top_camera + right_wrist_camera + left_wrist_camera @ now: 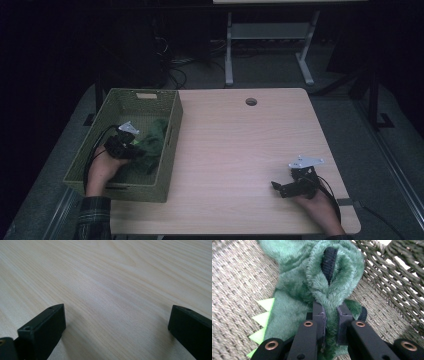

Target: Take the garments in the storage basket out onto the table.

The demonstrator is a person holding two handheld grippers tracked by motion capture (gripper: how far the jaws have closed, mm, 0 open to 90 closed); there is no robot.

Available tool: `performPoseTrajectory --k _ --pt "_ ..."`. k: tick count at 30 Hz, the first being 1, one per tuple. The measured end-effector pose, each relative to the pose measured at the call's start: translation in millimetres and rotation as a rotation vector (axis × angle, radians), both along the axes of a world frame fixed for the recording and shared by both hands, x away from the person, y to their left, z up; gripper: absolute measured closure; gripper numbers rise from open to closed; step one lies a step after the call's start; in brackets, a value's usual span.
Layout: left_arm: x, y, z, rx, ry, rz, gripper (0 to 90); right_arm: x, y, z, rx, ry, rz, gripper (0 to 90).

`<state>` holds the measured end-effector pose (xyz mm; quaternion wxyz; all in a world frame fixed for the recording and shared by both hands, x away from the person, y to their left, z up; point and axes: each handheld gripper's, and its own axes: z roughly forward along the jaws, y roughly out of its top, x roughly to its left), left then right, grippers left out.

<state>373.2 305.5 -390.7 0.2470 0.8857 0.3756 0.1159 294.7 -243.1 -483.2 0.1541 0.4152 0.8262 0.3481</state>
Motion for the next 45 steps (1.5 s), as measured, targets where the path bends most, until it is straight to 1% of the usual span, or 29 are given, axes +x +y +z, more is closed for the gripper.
performPoseTrajectory --k 1,2,3,4,5,9,11,13,14,16,17,20,22,29,30,33,35,36,37,38,40,43,44,45 --pt "-0.1 0.0 2.5 -0.004 -0.006 0.000 80.8 -0.1 0.0 0.0 0.000 0.001 -0.001 1.0" --pt "0.0 0.7 8.8 -0.003 -0.026 -0.010 80.7 -0.1 0.0 0.0 0.000 0.001 -0.001 1.0" --pt "0.0 0.7 8.8 -0.003 -0.026 -0.010 80.6 -0.1 0.0 0.0 0.000 0.001 -0.001 1.0" --pt "-0.5 1.6 12.4 -0.014 -0.038 -0.004 80.6 -0.1 0.0 0.0 0.000 0.002 -0.001 1.0" --pt "-0.3 2.4 15.0 -0.011 -0.040 -0.008 80.6 -0.1 0.0 0.0 0.000 0.001 -0.001 1.0" --pt "-1.4 4.8 25.6 -0.023 -0.073 0.000 80.4 -0.1 0.0 0.0 0.000 0.001 -0.001 1.0" --pt "-1.4 6.1 29.5 -0.036 -0.076 0.007 80.5 -0.1 0.0 0.0 0.000 0.002 -0.001 1.0" --pt "-1.3 7.7 36.5 -0.046 -0.085 0.011 80.5 -0.1 0.0 0.0 0.000 0.002 -0.001 1.0" --pt "-1.3 7.7 36.5 -0.046 -0.085 0.011 80.5 -0.1 0.0 0.0 0.000 0.002 -0.001 1.0" --pt "-1.6 8.1 42.7 -0.052 -0.092 0.016 80.5 -0.1 0.0 0.0 0.000 0.002 -0.001 1.0" --pt "-1.6 8.2 46.3 -0.062 -0.099 0.019 80.5 -0.1 0.0 0.0 0.000 0.001 -0.001 1.0" --pt "-1.0 8.3 55.9 -0.068 -0.113 0.020 80.4 -0.1 0.0 0.0 0.000 0.001 -0.001 1.0" --pt "-0.8 8.5 58.6 -0.068 -0.116 0.020 80.5 -0.1 0.0 0.0 0.000 0.002 -0.001 1.0" --pt "-2.3 10.6 79.3 -0.074 -0.141 0.035 80.3 -0.1 0.0 0.0 0.000 0.001 -0.001 1.0" --pt "-2.4 11.1 82.8 -0.070 -0.146 0.036 80.3 0.0 -0.1 0.0 0.000 0.000 0.000 1.0" --pt "-3.0 11.1 93.8 -0.075 -0.165 0.044 80.5 -0.1 0.0 0.0 0.000 0.001 -0.001 1.0" --pt "-3.4 10.6 102.1 -0.063 -0.178 0.041 80.5 -0.1 0.0 0.1 0.000 0.002 -0.001 1.0" --pt "-4.0 9.9 110.6 -0.055 -0.197 0.041 80.5 -0.1 0.0 0.0 0.000 0.001 -0.001 1.0" --pt "-4.0 9.9 110.6 -0.055 -0.197 0.041 80.5 -0.1 0.0 0.0 0.000 0.001 -0.001 1.0" --pt "-4.4 9.7 116.0 -0.052 -0.207 0.040 80.5 -0.1 0.0 0.0 0.001 0.001 -0.001 1.0" --pt "-5.4 8.6 123.0 -0.059 -0.219 0.045 80.6 -0.1 0.0 0.0 0.000 0.001 -0.001 1.0" --pt "-7.0 6.7 134.7 -0.052 -0.238 0.039 80.7 0.0 0.0 0.0 0.000 0.001 -0.001 1.0" --pt "-8.1 4.8 141.6 -0.056 -0.248 0.037 80.7 -0.1 0.0 0.0 0.001 0.001 -0.001 1.0" --pt "-8.1 4.8 141.6 -0.056 -0.248 0.037 80.7 0.0 0.0 0.0 0.000 0.001 -0.001 1.0"
